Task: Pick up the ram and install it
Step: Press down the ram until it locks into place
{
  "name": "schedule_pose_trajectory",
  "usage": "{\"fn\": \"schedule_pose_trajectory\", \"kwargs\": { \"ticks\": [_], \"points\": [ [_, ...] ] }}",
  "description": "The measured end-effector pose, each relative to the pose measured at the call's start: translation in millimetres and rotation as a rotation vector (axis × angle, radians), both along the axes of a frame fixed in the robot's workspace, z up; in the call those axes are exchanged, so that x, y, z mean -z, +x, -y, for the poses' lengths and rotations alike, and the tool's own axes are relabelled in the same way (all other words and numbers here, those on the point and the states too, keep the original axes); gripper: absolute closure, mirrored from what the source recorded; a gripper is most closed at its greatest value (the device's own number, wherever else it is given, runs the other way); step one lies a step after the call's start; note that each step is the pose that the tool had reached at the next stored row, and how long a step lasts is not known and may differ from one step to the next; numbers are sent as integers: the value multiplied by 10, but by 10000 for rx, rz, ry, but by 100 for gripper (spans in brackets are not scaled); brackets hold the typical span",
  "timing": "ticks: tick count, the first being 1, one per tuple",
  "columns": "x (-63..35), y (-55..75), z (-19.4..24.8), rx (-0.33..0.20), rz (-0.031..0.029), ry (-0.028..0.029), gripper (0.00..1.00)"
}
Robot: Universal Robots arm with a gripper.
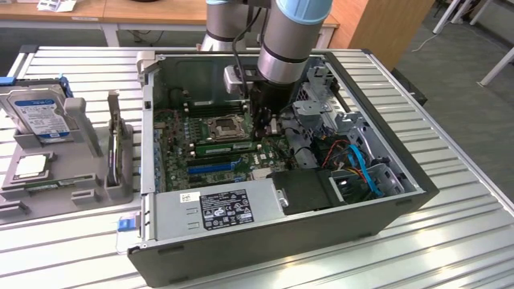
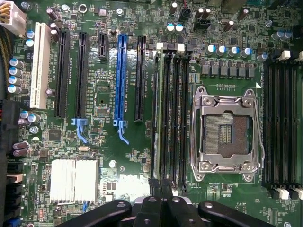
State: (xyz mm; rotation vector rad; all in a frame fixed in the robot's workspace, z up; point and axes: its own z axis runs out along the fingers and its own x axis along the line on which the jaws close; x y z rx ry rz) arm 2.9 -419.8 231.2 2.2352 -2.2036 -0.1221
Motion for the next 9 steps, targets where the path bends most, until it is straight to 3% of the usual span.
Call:
{"fn": "schedule_pose_trajectory", "kwargs": {
  "ticks": [9],
  "points": [
    [37, 0, -1, -1, 1, 4, 90]
  ]
}}
